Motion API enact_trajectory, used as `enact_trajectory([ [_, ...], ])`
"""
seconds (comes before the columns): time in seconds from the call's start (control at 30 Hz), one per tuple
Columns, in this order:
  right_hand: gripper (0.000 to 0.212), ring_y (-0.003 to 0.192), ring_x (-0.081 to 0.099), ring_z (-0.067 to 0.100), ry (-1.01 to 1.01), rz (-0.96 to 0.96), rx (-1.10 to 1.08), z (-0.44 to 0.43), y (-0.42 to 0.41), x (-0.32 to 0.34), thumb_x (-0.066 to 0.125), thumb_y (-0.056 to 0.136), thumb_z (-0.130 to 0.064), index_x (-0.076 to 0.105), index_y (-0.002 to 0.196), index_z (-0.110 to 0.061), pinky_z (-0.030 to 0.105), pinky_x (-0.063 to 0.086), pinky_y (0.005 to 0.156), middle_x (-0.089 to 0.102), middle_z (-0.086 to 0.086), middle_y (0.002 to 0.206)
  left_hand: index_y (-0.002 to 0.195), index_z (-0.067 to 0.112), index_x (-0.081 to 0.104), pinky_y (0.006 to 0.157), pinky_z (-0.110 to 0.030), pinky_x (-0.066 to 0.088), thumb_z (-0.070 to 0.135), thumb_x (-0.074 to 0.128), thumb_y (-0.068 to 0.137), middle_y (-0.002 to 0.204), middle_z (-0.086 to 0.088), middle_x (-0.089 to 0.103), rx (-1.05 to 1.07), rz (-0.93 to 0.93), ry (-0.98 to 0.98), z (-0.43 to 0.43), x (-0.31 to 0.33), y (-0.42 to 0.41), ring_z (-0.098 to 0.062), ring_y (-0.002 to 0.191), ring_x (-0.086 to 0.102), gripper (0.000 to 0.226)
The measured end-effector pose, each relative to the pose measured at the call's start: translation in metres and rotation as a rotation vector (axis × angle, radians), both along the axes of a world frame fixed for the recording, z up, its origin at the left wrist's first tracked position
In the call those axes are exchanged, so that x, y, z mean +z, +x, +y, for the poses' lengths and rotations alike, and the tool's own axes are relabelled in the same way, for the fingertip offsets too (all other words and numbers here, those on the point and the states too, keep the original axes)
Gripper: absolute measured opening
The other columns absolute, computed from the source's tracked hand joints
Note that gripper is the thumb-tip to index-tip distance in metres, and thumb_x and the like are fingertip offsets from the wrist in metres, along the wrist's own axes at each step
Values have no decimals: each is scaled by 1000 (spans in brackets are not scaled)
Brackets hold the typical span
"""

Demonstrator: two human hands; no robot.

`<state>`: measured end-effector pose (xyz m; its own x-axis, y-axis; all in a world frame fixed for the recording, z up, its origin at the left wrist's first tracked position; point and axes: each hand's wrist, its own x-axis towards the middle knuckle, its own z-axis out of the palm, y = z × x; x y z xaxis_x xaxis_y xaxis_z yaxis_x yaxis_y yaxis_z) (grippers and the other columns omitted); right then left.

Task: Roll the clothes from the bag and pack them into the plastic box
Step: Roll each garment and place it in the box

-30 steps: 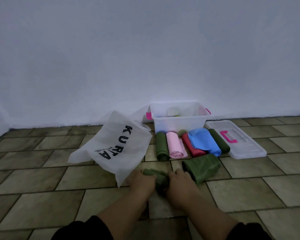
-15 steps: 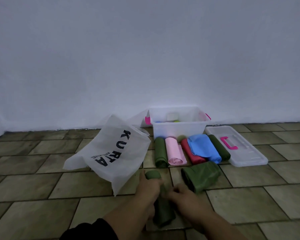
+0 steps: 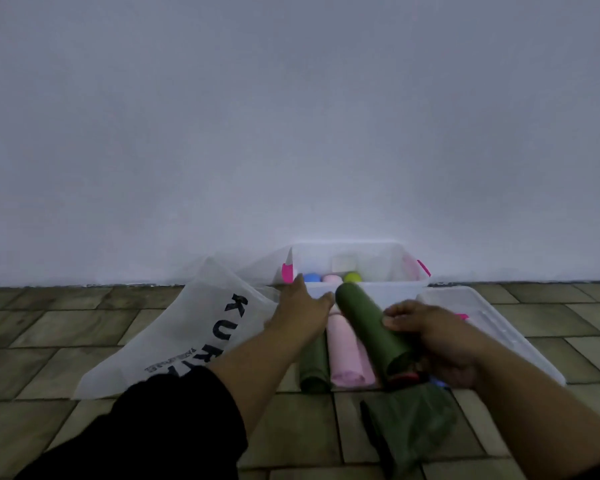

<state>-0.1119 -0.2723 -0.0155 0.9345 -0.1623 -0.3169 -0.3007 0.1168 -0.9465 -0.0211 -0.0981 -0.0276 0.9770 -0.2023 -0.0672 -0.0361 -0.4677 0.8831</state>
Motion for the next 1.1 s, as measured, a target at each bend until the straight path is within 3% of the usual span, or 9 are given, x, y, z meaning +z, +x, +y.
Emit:
enact_trajectory([
  [0.1,16,69,66,27,-171,-106,-141,-34,51,29,62,86,-6,56,100,-12,36,54,55,64,15,88,149,6,18,113,-44,30,40,56,90,152,-15,27,4,-53,183,-13,7,41,-30,139,30,78],
  [0.23,39,84,60,29,-748,-57,-240,-66,120,36,63,87,-18,41,119,-14,37,50,64,56,13,96,150,-3,3,117,-44,21,47,54,90,158,-19,11,15,9,376,-27,3,72,-32,145,17,93],
  [0.37,48,108,55,30,-1265,243,52,-70,169,22,56,91,-19,37,131,0,35,44,80,54,19,123,147,3,-20,120,-49,8,32,59,88,159,-10,-19,-59,64,521,-31,-20,80,-26,148,-3,103],
  [0.47,40,118,54,26,-1486,367,330,-62,190,7,54,92,-18,51,127,-1,29,43,93,54,15,132,146,8,-24,119,-52,6,34,60,86,159,-3,-21,-64,74,516,-29,-29,87,-24,148,-2,107],
  [0.57,41,126,49,27,-1484,446,427,-60,206,-9,55,90,-21,54,128,-4,33,38,102,50,14,139,148,10,-23,117,-52,5,45,58,85,160,-1,-19,-67,68,487,-28,-31,91,-24,149,-1,107],
  [0.7,40,130,43,25,-1400,508,467,-64,216,-26,44,93,-25,52,130,-11,35,31,107,44,13,145,149,12,-19,116,-54,4,60,34,92,161,-1,-15,-60,10,535,-27,-35,90,-23,148,0,92],
  [0.87,37,127,48,29,-1492,449,398,-75,225,-42,52,91,-20,58,124,-2,36,37,106,51,18,138,150,10,-15,115,-56,6,60,28,93,161,-6,-8,-18,-37,621,-31,-34,91,-27,148,3,87],
  [1.03,37,120,53,25,-1313,89,190,-68,204,-16,56,89,-26,60,124,-11,29,41,98,58,11,132,150,11,-16,114,-60,4,59,25,94,161,-6,-7,26,-7,610,-33,-39,89,-26,148,2,84],
  [1.1,29,98,61,17,-1141,-161,17,-63,181,1,63,85,-24,66,113,-19,23,45,79,68,2,113,149,12,-17,114,-61,3,59,25,93,161,-4,-8,43,8,609,-35,-41,91,-26,148,2,85],
])
